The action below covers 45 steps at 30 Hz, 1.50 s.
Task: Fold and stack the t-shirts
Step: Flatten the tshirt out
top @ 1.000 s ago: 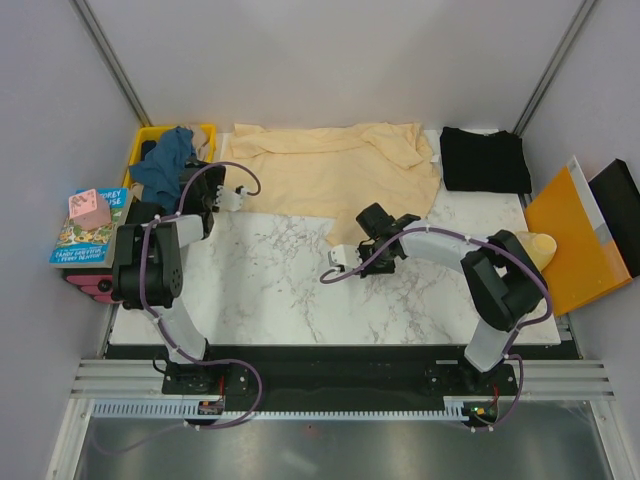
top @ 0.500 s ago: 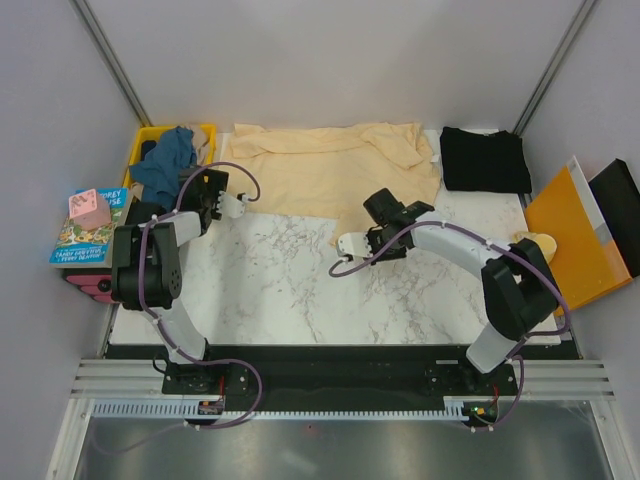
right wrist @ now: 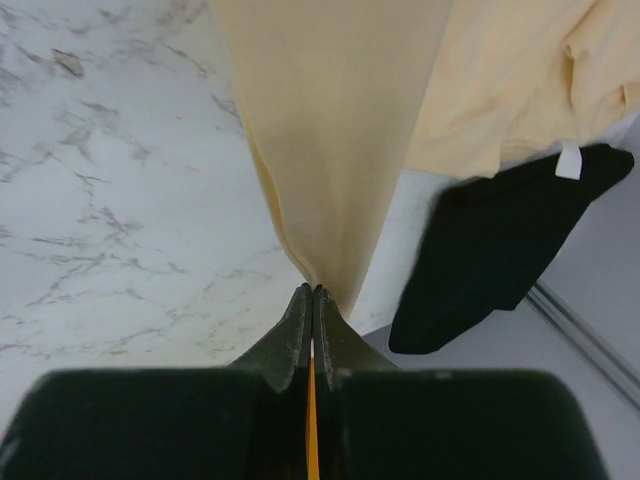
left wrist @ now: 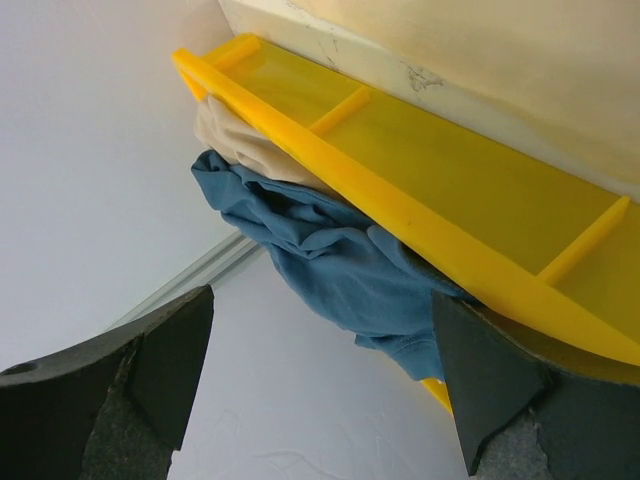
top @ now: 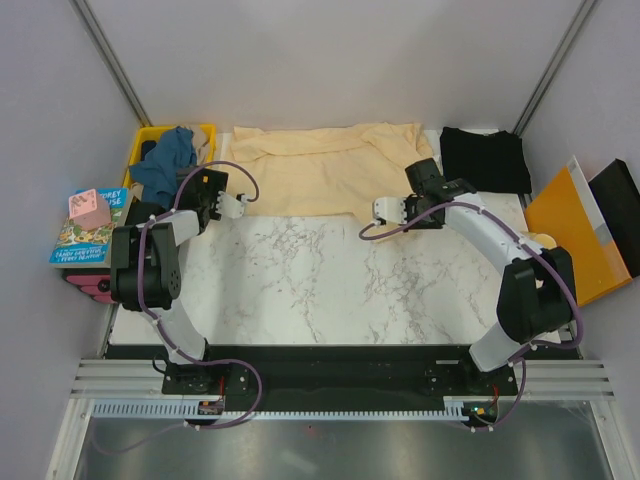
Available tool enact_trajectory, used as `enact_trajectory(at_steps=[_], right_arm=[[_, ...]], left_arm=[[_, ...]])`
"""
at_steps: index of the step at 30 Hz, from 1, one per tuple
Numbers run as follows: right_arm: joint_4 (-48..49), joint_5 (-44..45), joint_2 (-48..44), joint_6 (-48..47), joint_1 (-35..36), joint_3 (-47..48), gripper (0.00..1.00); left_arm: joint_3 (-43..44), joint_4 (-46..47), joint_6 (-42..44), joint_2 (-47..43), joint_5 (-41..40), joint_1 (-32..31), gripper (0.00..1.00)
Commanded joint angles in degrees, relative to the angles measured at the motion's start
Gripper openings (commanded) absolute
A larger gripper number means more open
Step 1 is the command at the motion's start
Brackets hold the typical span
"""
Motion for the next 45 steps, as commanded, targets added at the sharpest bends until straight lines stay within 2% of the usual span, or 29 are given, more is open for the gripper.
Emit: enact_trajectory(at_steps=[1, 9, 13, 16, 18, 21, 22, 26, 29, 35, 40, 43, 44, 45], right_arm=[[0.2, 3.6, -2.3, -1.5, -3.1, 4.7, 0.00], [3.0, 3.3, -0.6, -1.4, -5.1, 7.6, 0.00], [3.5, 3.5, 1.0, -1.3, -5.2, 9.1, 0.00], [3.9, 3.4, 2.1, -1.4, -5.1, 10.1, 0.00], [4.2, 2.8, 2.7, -1.4, -5.2, 10.6, 0.00], [4.5, 2.3, 3.4, -1.3, -5.3, 11.1, 0.00], [4.6, 2.2, 3.5, -1.3, -5.1, 11.3, 0.00], [4.6, 1.8, 4.3, -1.0, -5.1, 12.2, 0.00], [4.7, 1.5, 4.7, -0.9, -5.2, 12.6, 0.00], [4.9, 1.5, 5.4, -1.1, -5.1, 13.1, 0.00], [5.3, 1.5, 5.8, -1.1, -5.1, 13.4, 0.00], [5.3, 1.5, 5.9, -1.2, -5.1, 13.5, 0.00], [5.4, 1.5, 5.9, -1.2, -5.1, 13.5, 0.00], [5.4, 1.5, 5.9, -1.4, -5.1, 13.5, 0.00]], left_arm=[[0.1, -6.1, 1.5, 0.4, 5.6, -0.3, 0.95], [-4.4, -14.0, 4.0, -3.8, 11.4, -2.2, 0.93], [-7.5, -23.9, 4.6, -8.2, 16.6, -3.2, 0.91], [-6.9, -31.9, 3.1, -10.8, 21.0, -3.2, 0.88], [-7.0, -33.9, 2.9, -11.0, 21.1, -3.2, 0.87], [-8.0, -33.3, 3.5, -8.7, 16.9, -3.2, 0.82], [-8.1, -30.7, 3.0, -7.9, 15.9, -4.8, 0.82], [-9.2, -20.7, -0.5, -4.7, 10.6, -5.0, 0.82], [-8.1, -18.0, -1.6, -2.1, 8.3, -5.0, 0.82], [-6.1, -17.0, -1.6, 1.5, 6.0, -5.0, 0.74], [-4.5, -20.1, -1.5, 3.3, 6.1, -5.0, 0.68], [-3.2, -23.7, -1.4, 4.0, 6.8, -5.2, 0.51], [-2.2, -24.7, -1.6, 4.2, 6.8, -5.4, 0.36], [-1.8, -25.5, -1.8, 4.6, 6.6, -5.6, 0.29]])
